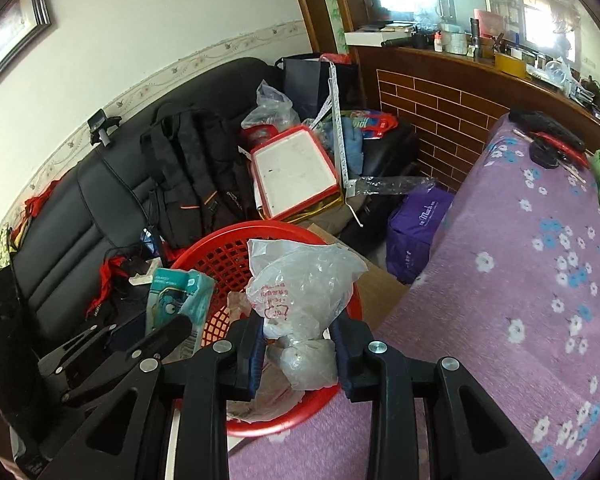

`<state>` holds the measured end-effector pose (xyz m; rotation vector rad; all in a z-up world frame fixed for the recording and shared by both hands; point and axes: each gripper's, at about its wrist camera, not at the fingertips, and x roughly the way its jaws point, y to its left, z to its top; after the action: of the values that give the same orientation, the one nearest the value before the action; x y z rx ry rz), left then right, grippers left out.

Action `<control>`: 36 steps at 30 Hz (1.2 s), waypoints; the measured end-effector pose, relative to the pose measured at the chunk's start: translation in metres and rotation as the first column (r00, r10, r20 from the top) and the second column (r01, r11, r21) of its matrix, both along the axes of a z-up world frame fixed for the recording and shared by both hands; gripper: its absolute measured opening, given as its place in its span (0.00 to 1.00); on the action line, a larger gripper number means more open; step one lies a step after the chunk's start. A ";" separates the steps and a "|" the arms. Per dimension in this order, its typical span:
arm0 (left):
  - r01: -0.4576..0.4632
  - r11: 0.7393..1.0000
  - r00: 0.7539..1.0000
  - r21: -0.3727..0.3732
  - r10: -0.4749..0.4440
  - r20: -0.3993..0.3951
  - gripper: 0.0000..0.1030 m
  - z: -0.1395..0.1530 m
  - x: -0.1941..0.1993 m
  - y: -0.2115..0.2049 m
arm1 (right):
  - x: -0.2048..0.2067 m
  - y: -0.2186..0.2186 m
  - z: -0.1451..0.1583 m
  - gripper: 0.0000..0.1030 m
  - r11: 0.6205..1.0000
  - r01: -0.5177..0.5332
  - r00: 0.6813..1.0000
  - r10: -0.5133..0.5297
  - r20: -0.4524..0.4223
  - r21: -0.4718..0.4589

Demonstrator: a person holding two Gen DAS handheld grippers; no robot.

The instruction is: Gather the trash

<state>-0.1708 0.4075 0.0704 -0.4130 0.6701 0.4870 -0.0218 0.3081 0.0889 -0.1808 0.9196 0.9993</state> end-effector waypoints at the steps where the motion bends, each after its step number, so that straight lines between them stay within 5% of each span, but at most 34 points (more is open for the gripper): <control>1: -0.005 1.000 1.000 -0.001 0.005 -0.002 0.34 -0.002 0.000 0.001 | 0.001 0.003 -0.001 0.38 1.000 -0.008 1.000 0.008 -0.009 0.004; 3: -0.022 1.000 1.000 0.009 0.022 -0.001 0.40 -0.004 0.001 0.003 | 0.004 0.006 -0.004 0.61 1.000 -0.014 0.999 0.015 -0.029 0.008; 4: -0.025 1.000 1.000 0.015 0.025 0.001 0.51 -0.005 0.002 0.003 | 0.005 0.003 -0.004 0.64 1.000 -0.004 1.000 0.005 -0.028 0.013; 6: -0.042 0.999 0.999 0.026 0.042 0.002 0.68 -0.007 0.001 0.002 | 0.005 -0.002 -0.003 0.65 1.000 0.003 1.000 -0.002 -0.015 0.027; 11: -0.068 0.995 0.998 0.080 0.067 0.007 0.71 -0.004 -0.003 -0.008 | 0.007 -0.025 0.004 0.67 0.998 0.046 0.999 -0.046 -0.011 0.043; 16: -0.146 0.972 0.989 0.184 0.143 0.028 0.93 0.004 -0.012 -0.027 | 0.006 -0.054 0.007 0.80 0.993 0.108 0.994 -0.109 0.024 0.040; 27: -0.258 0.907 0.964 0.333 0.262 0.035 0.99 0.008 -0.035 -0.063 | -0.032 -0.099 -0.012 0.90 0.974 0.211 0.940 -0.177 0.293 -0.087; 36: -0.285 0.882 0.955 0.376 0.297 0.028 1.00 0.003 -0.061 -0.087 | -0.075 -0.145 -0.015 0.90 0.969 0.225 0.900 -0.166 0.403 -0.104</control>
<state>-0.2321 0.3209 0.0731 -0.1394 0.5280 0.8942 -0.0972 0.1631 0.0740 -0.3925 0.6273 0.6726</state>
